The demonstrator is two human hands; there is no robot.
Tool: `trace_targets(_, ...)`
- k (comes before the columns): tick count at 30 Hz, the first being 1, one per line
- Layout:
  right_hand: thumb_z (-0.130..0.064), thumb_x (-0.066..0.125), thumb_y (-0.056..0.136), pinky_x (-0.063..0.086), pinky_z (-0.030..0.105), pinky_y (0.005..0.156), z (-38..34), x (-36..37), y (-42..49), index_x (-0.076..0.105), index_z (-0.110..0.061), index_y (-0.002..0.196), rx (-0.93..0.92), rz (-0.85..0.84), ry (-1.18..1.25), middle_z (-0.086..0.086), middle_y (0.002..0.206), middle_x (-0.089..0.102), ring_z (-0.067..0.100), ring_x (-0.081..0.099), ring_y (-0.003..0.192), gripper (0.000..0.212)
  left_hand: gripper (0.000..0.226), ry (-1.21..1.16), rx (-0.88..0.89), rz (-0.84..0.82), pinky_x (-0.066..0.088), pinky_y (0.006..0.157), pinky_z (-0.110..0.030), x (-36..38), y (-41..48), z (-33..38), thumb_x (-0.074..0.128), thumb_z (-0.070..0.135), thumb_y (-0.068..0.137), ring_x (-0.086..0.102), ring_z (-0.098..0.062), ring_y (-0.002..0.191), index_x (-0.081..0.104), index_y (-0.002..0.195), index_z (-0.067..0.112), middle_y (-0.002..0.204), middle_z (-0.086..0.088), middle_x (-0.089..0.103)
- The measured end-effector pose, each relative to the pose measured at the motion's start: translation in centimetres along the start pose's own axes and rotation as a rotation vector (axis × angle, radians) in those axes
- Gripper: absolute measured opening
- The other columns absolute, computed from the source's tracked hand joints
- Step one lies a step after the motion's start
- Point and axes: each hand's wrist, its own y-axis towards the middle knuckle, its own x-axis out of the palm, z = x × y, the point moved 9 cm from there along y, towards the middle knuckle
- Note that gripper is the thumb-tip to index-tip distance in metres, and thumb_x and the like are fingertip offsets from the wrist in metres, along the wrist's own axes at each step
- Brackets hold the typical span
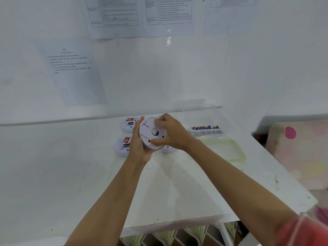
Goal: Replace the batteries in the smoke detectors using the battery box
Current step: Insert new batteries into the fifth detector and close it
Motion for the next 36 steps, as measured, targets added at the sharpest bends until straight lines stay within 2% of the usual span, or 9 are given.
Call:
trace_targets(2,-0.032,0.073,0.076,0.036,0.022,0.08,0.1,0.1,0.0,0.053,-0.002,0.122,-0.008,0.002,0.022,0.011,0.112,0.047,0.021,0.044,0.098,0.059,0.044,-0.013,-0.002,-0.007,0.055,0.075,-0.05,0.0,0.1,0.0,0.041,0.05,0.094,0.057,-0.03,0.105,0.056,0.124,0.022,0.118,-0.014,0.06)
trace_targets(6,-0.032,0.071,0.078,0.034,0.019,0.082,0.4,0.4,-0.1,0.05,-0.003,0.127,-0.004,0.004,0.07,0.01,0.112,0.044,0.02,0.041,0.1,0.061,0.04,-0.025,0.016,-0.005,0.055,0.072,-0.047,0.2,0.0,0.3,0.04,0.049,0.094,0.06,-0.027,0.097,0.058,0.117,0.023,0.108,-0.011,0.064)
trace_targets(10,-0.032,0.071,0.078,0.04,0.025,0.088,1.2,0.6,-1.0,0.046,-0.002,0.132,0.054,0.096,0.146,0.013,0.114,0.046,0.021,0.042,0.105,0.066,0.047,-0.006,0.052,0.024,0.058,0.07,-0.043,-0.1,0.3,0.5,0.041,0.047,0.095,0.059,-0.026,0.099,0.047,0.137,0.027,0.117,-0.011,0.059)
trace_targets(14,-0.033,0.07,0.079,0.042,0.029,0.089,1.6,1.1,-1.5,0.043,-0.005,0.134,0.111,0.152,0.164,0.013,0.117,0.046,0.023,0.042,0.107,0.067,0.046,0.002,0.108,0.033,0.058,0.069,-0.04,-0.4,0.6,0.7,0.039,0.043,0.097,0.058,-0.026,0.1,0.044,0.139,0.027,0.118,-0.01,0.058)
trace_targets(20,-0.036,0.068,0.079,0.035,0.024,0.083,1.3,1.0,-0.9,0.048,-0.005,0.129,0.147,0.211,0.142,0.013,0.114,0.047,0.024,0.041,0.105,0.062,0.029,-0.051,0.082,0.059,0.057,0.068,-0.038,-0.1,0.6,0.7,0.041,0.044,0.095,0.061,-0.023,0.092,0.062,0.102,0.026,0.095,-0.007,0.069)
trace_targets(26,-0.031,0.08,0.068,0.04,0.027,0.09,1.8,0.8,-0.5,0.046,-0.009,0.133,0.091,0.14,0.26,0.009,0.119,0.048,0.019,0.045,0.108,0.077,0.039,-0.017,0.123,0.032,0.056,0.072,-0.037,-0.3,0.2,1.5,0.037,0.047,0.095,0.064,-0.023,0.088,0.069,0.095,0.025,0.091,-0.005,0.072)
trace_targets(31,-0.029,0.085,0.061,0.042,0.012,0.075,2.8,0.3,-1.1,0.056,-0.008,0.117,0.083,0.234,0.263,0.006,0.112,0.052,0.011,0.046,0.093,0.066,0.042,0.042,0.131,0.038,0.056,0.076,-0.042,0.2,0.2,2.2,0.039,0.049,0.094,0.06,-0.027,0.1,0.06,0.116,0.021,0.107,-0.009,0.067)
trace_targets(33,-0.03,0.084,0.062,0.045,0.018,0.077,2.8,0.4,-1.0,0.055,-0.008,0.119,0.086,0.215,0.253,0.007,0.113,0.051,0.011,0.045,0.092,0.067,0.044,0.03,0.127,0.035,0.055,0.078,-0.044,0.0,0.3,2.0,0.039,0.05,0.094,0.058,-0.029,0.106,0.058,0.121,0.022,0.114,-0.009,0.064)
trace_targets(36,-0.03,0.083,0.064,0.048,0.021,0.079,2.8,0.7,-1.2,0.053,-0.01,0.124,0.103,0.188,0.278,0.006,0.117,0.048,0.012,0.047,0.095,0.069,0.039,0.014,0.132,0.038,0.054,0.078,-0.046,0.0,0.0,1.9,0.035,0.049,0.095,0.058,-0.029,0.104,0.065,0.105,0.026,0.107,-0.008,0.068)
